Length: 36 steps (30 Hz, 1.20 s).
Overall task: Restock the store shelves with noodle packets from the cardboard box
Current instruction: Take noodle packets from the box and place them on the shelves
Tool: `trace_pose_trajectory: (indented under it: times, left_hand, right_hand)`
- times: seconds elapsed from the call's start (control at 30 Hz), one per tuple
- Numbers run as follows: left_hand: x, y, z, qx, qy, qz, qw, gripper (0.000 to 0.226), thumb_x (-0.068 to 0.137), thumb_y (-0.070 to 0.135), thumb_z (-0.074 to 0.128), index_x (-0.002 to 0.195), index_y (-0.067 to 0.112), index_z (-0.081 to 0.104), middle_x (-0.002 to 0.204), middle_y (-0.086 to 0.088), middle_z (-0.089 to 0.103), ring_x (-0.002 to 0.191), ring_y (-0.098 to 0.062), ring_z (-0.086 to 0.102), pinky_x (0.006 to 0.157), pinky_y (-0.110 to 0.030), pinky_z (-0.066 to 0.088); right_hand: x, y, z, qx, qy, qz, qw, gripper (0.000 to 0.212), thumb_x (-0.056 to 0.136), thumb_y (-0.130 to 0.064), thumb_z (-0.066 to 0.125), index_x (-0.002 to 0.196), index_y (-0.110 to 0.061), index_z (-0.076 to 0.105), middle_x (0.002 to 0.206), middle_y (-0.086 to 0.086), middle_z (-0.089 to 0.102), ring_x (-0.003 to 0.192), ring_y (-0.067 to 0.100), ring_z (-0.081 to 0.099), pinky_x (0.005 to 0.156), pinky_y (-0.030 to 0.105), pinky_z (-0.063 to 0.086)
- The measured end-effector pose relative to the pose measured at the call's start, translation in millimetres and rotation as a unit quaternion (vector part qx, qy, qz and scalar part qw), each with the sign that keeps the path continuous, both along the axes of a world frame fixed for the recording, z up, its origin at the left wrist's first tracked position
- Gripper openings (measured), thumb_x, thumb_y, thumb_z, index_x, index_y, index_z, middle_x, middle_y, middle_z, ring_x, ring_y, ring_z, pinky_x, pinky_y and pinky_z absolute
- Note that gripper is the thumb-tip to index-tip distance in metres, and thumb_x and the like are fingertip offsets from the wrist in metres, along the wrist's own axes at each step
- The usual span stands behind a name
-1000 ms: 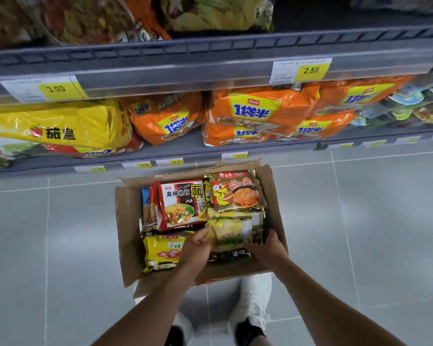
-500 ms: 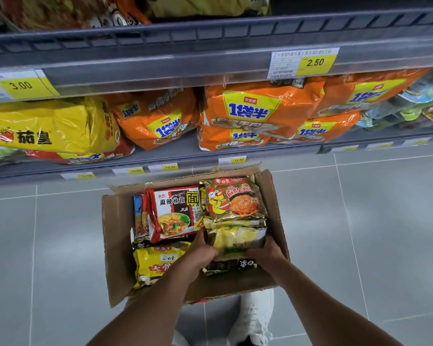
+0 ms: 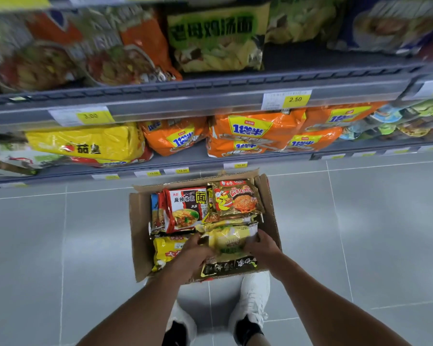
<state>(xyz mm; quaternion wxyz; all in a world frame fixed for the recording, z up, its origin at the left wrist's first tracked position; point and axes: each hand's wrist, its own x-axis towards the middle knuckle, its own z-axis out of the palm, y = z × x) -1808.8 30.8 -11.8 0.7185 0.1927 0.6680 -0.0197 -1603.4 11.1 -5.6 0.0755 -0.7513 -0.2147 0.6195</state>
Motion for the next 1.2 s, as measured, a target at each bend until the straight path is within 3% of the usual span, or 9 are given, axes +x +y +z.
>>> trace_pose_trajectory:
  times: [0.2, 0.37, 0.53, 0.63, 0.77, 0.87, 1.0, 1.13, 1.2]
  left_hand:
    - [-35, 28, 90, 0.018, 0.002, -0.012, 1.000, 0.098, 0.059, 0.028, 0.090, 0.144, 0.033, 0.042, 0.145, 0.002, 0.052, 0.123, -0.024, 0.055, 0.100, -0.045, 0.050]
    - [-53, 59, 213, 0.046, -0.032, 0.000, 0.998, 0.047, 0.085, 0.010, 0.076, 0.125, 0.022, 0.055, 0.122, -0.007, 0.066, 0.106, -0.021, 0.061, 0.078, -0.030, 0.052]
    - [-84, 67, 333, 0.109, -0.071, -0.001, 0.992, 0.012, 0.092, 0.016, 0.069, 0.099, 0.021, 0.060, 0.075, 0.003, 0.059, 0.068, -0.013, 0.049, 0.062, -0.025, 0.041]
    - [-97, 62, 400, 0.134, -0.106, -0.009, 0.985, 0.031, 0.093, 0.019, 0.067, 0.122, 0.010, 0.059, 0.104, -0.005, 0.069, 0.088, -0.016, 0.062, 0.077, -0.028, 0.048]
    - [-116, 57, 459, 0.138, -0.151, -0.010, 0.979, 0.068, 0.080, 0.033, 0.077, 0.139, 0.012, 0.050, 0.130, -0.015, 0.067, 0.109, -0.023, 0.069, 0.085, -0.033, 0.053]
    - [-125, 52, 499, 0.139, -0.166, 0.016, 0.976, 0.047, 0.091, 0.027, 0.072, 0.130, 0.029, 0.046, 0.115, 0.002, 0.072, 0.101, -0.018, 0.072, 0.084, -0.034, 0.055]
    - [-138, 41, 532, 0.155, -0.208, 0.081, 0.962, 0.070, 0.080, 0.048, 0.077, 0.140, 0.021, 0.053, 0.118, -0.008, 0.074, 0.107, -0.026, 0.071, 0.086, -0.045, 0.058]
    - [-136, 30, 540, 0.166, -0.299, 0.186, 0.921, 0.090, 0.076, 0.079, 0.058, 0.144, 0.021, 0.051, 0.140, -0.018, 0.060, 0.132, -0.037, 0.054, 0.112, -0.050, 0.038]
    - [-118, 22, 544, 0.188, -0.323, 0.172, 0.912, 0.098, 0.073, 0.083, 0.059, 0.148, 0.020, 0.048, 0.148, -0.018, 0.052, 0.140, -0.040, 0.045, 0.120, -0.056, 0.029]
  right_hand:
    - [-11, 19, 110, 0.031, 0.065, -0.013, 0.997, 0.017, 0.082, -0.001, 0.072, 0.095, -0.012, 0.070, 0.088, 0.006, 0.074, 0.070, 0.016, 0.072, 0.060, 0.023, 0.056]
    - [-21, 41, 220, 0.083, 0.098, 0.007, 0.992, 0.019, 0.077, -0.020, 0.081, 0.095, -0.023, 0.074, 0.100, 0.002, 0.077, 0.094, 0.020, 0.074, 0.086, 0.033, 0.058]
    - [-31, 52, 326, 0.070, 0.076, 0.040, 0.994, 0.085, 0.055, -0.060, 0.086, 0.129, -0.027, 0.061, 0.123, -0.001, 0.067, 0.106, 0.016, 0.065, 0.076, 0.029, 0.048]
    - [-43, 45, 383, 0.072, 0.093, 0.031, 0.993, 0.117, 0.035, -0.074, 0.086, 0.137, -0.029, 0.053, 0.130, -0.003, 0.063, 0.116, 0.017, 0.061, 0.093, 0.037, 0.049]
    - [-66, 29, 445, 0.079, 0.176, -0.020, 0.981, 0.099, 0.045, -0.048, 0.097, 0.131, -0.018, 0.058, 0.127, 0.005, 0.068, 0.119, 0.025, 0.063, 0.111, 0.050, 0.042]
    - [-76, 15, 472, 0.074, 0.258, -0.055, 0.962, 0.089, 0.056, -0.027, 0.095, 0.132, -0.006, 0.054, 0.126, 0.015, 0.068, 0.120, 0.035, 0.063, 0.107, 0.056, 0.045]
    - [-85, 5, 505, 0.089, 0.299, -0.110, 0.944, 0.085, 0.066, -0.026, 0.087, 0.137, -0.007, 0.046, 0.127, 0.022, 0.066, 0.116, 0.039, 0.065, 0.099, 0.056, 0.052]
    - [-94, 5, 535, 0.109, 0.349, -0.161, 0.917, 0.053, 0.082, -0.029, 0.073, 0.129, -0.010, 0.058, 0.128, 0.020, 0.067, 0.123, 0.041, 0.060, 0.103, 0.057, 0.048]
    - [-101, 8, 543, 0.127, 0.334, -0.178, 0.917, 0.063, 0.077, -0.036, 0.078, 0.131, -0.010, 0.059, 0.128, 0.019, 0.067, 0.119, 0.037, 0.062, 0.098, 0.052, 0.051]
